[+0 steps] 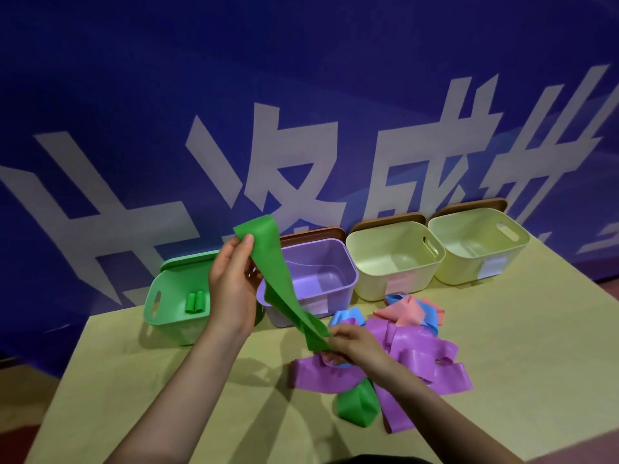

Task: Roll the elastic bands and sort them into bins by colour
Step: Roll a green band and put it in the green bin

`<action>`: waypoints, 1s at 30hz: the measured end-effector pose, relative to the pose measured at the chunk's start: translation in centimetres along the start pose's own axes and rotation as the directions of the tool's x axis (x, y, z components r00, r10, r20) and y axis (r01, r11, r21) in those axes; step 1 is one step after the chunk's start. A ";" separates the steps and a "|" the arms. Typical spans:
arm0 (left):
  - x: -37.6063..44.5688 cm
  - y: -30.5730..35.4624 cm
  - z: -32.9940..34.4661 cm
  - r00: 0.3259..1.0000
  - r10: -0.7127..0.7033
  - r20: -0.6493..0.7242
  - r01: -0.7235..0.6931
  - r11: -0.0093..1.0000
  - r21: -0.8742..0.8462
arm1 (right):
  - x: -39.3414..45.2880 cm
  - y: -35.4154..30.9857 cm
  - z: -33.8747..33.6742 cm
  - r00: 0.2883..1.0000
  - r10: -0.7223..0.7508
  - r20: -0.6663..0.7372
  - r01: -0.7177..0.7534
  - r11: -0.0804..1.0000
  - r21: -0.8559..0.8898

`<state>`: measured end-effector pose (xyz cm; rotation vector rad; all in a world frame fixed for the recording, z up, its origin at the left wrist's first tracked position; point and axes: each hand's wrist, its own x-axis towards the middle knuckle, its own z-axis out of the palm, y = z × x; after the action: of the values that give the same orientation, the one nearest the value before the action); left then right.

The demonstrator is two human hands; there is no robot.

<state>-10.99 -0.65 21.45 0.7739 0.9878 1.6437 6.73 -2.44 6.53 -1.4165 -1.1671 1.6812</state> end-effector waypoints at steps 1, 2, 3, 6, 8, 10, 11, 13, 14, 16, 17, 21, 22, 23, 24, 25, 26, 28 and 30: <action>0.3 -0.1 -0.4 1.000 -0.016 -0.016 0.016 1.000 -0.010 | -0.2 0.0 -0.1 1.000 0.000 0.016 0.000 0.999 -0.043; 0.7 -0.3 -0.8 0.999 -0.028 -0.031 0.027 0.999 -0.019 | -0.3 -0.1 -0.1 1.000 0.015 0.016 -0.014 0.999 -0.052; 1.0 -0.5 -1.2 0.998 -0.036 -0.044 0.035 0.999 -0.027 | -0.4 0.0 -0.1 0.999 0.035 0.005 -0.035 0.999 -0.027; 1.7 -0.9 -1.8 0.996 -0.048 -0.080 0.044 0.998 -0.047 | -0.1 -0.1 0.0 0.989 0.145 -0.018 -0.132 0.940 0.316; 2.1 -1.1 -2.1 0.993 -0.046 -0.107 0.039 0.997 -0.063 | 0.3 -0.3 -0.6 0.972 0.235 0.011 -0.190 0.753 0.631; 2.5 -1.3 -2.4 0.991 -0.039 -0.129 0.031 0.998 -0.058 | 0.6 -0.7 -1.5 0.951 0.306 0.053 -0.222 0.549 0.806; 2.7 -1.4 -2.5 0.989 -0.036 -0.140 0.029 0.998 -0.049 | 0.6 -0.9 -1.9 0.951 0.304 0.058 -0.206 0.483 0.851; 2.9 -1.8 -2.7 0.986 -0.037 -0.163 0.032 0.999 -0.032 | 0.6 -1.0 -2.8 0.969 0.245 0.035 -0.132 0.391 0.911; 3.0 -2.0 -2.9 0.985 -0.041 -0.169 0.036 0.999 -0.029 | 0.6 -0.9 -3.4 0.983 0.182 0.035 -0.091 0.306 0.948; 3.0 -2.5 -3.0 0.984 -0.056 -0.168 0.051 0.998 -0.037 | 0.5 -1.1 -4.2 0.995 0.097 -0.001 -0.016 0.170 0.985; 3.0 -2.7 -3.1 0.984 -0.067 -0.165 0.061 0.997 -0.039 | 0.6 -1.3 -4.6 0.997 0.077 -0.026 0.017 0.120 0.993; 3.2 -3.2 -3.3 0.982 -0.095 -0.164 0.093 0.995 -0.023 | 0.2 -2.4 -4.9 0.999 0.024 -0.029 0.028 0.056 0.998; 3.2 -3.2 -3.2 0.982 -0.098 -0.161 0.097 0.995 -0.018 | 0.1 -2.6 -4.8 0.999 0.029 -0.021 0.019 0.081 0.997; 3.1 -3.1 -3.2 0.984 -0.098 -0.152 0.098 0.995 -0.012 | 0.0 -2.6 -4.7 0.999 0.039 -0.012 0.008 0.103 0.995; 3.1 -3.1 -3.1 0.986 -0.094 -0.139 0.095 0.995 -0.004 | -0.1 -2.5 -4.5 0.999 0.051 0.001 -0.007 0.127 0.992; 3.0 -2.9 -2.9 0.988 -0.088 -0.127 0.089 0.996 -0.002 | 0.0 -2.4 -4.4 0.998 0.066 0.017 -0.027 0.153 0.988; 2.9 -2.8 -2.8 0.990 -0.081 -0.120 0.081 0.997 -0.006 | -0.1 -2.2 -4.2 0.996 0.079 0.034 -0.048 0.180 0.982; 2.9 -2.4 -2.6 0.991 -0.069 -0.116 0.066 0.998 -0.023 | -0.3 -1.8 -3.8 0.993 0.109 0.052 -0.075 0.221 0.972; 2.9 -2.1 -2.6 0.991 -0.063 -0.114 0.060 0.998 -0.031 | -0.3 -1.4 -3.6 0.990 0.134 0.044 -0.076 0.243 0.967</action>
<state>-13.09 1.85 18.44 0.6297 1.0568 1.6595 10.20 -1.31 7.88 -0.6475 0.2003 1.8570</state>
